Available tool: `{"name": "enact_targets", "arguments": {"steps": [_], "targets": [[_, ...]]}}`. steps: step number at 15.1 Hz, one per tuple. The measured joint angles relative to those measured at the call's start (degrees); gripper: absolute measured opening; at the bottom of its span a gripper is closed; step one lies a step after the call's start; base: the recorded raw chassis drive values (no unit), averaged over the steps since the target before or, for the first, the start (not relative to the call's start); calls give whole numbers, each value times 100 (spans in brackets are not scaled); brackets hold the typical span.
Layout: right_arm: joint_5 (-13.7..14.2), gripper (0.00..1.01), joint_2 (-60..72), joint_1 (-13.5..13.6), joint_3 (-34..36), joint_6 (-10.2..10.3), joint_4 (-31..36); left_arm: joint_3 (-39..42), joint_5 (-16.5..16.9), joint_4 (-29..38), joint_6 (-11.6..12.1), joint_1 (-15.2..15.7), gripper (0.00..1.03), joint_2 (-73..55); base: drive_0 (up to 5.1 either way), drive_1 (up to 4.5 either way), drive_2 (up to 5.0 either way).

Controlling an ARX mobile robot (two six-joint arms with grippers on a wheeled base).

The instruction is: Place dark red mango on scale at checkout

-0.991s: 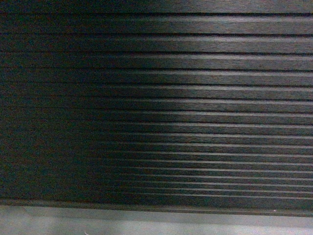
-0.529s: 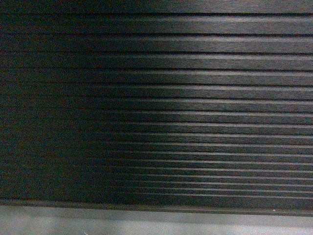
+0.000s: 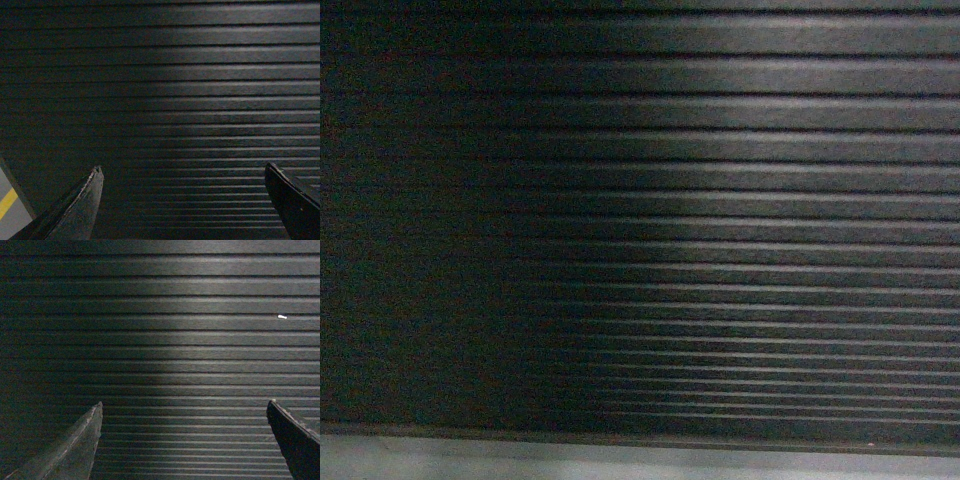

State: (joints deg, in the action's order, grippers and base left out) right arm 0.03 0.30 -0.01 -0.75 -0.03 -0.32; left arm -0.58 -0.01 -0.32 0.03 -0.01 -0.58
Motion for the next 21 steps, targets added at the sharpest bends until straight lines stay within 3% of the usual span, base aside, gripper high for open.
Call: {"name": "enact_targets", "arguments": {"steps": [21], "targets": [[-2, 98, 0, 0, 0, 0, 57, -11, -4, 66, 0, 0, 98, 0, 0, 0, 0]]}}
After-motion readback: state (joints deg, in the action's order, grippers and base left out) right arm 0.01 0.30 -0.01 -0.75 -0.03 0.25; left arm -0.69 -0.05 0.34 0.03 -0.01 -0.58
